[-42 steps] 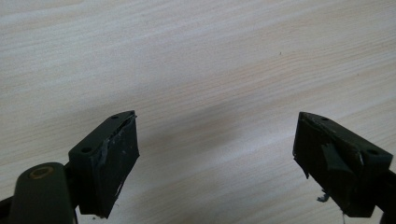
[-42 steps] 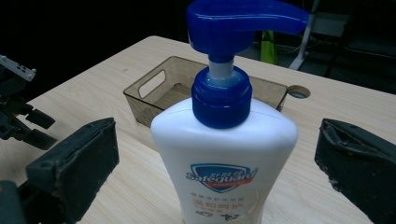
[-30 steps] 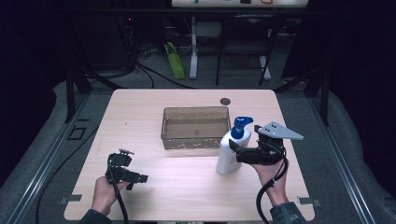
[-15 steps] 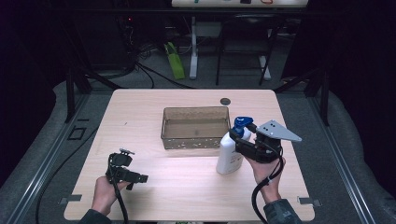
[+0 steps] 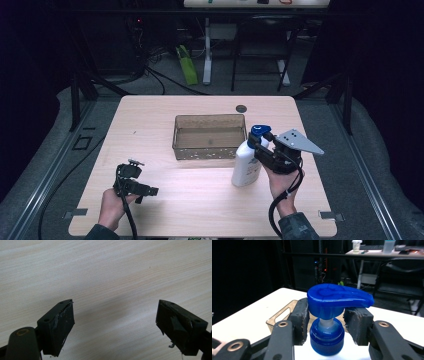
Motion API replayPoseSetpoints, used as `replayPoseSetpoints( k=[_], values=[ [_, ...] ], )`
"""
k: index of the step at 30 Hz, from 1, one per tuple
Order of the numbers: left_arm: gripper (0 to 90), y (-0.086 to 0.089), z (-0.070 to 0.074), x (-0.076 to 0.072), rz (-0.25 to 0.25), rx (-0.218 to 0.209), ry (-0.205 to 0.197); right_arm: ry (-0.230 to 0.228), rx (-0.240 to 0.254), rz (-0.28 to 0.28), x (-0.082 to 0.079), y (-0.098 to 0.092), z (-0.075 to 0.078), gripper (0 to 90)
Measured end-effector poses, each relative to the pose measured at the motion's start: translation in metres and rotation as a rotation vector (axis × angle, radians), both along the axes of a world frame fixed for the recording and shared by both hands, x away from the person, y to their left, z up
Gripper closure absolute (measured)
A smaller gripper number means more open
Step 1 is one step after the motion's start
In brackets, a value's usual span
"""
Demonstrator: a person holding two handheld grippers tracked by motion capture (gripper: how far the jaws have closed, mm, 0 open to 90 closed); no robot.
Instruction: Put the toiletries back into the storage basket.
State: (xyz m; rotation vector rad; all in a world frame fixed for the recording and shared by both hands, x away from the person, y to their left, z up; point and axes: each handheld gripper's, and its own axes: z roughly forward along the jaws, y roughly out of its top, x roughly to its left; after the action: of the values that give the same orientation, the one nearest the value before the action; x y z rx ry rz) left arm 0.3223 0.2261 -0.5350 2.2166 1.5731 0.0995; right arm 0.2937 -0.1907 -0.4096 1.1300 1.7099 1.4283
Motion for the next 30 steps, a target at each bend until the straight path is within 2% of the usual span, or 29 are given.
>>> replayPoseSetpoints(
  k=[6,8,14,30],
  values=[
    [14.8,0.0,0.0,0.0,0.001,0.0,0.001,-0.018,-0.007,-0.04,-0.002,0.007,-0.002,57.6],
    [14.9,0.0,0.0,0.0,0.005,-0.002,-0.001,-0.029,-0.025,-0.058,-0.003,0.01,-0.003,58.3],
    [15.0,0.0,0.0,0.0,0.001,0.001,0.001,-0.043,-0.038,-0.076,-0.005,0.011,-0.004,59.2],
    [15.1,0.001,0.0,0.001,0.005,0.002,0.0,-0.065,-0.026,-0.08,-0.005,0.011,-0.006,59.6]
  ],
)
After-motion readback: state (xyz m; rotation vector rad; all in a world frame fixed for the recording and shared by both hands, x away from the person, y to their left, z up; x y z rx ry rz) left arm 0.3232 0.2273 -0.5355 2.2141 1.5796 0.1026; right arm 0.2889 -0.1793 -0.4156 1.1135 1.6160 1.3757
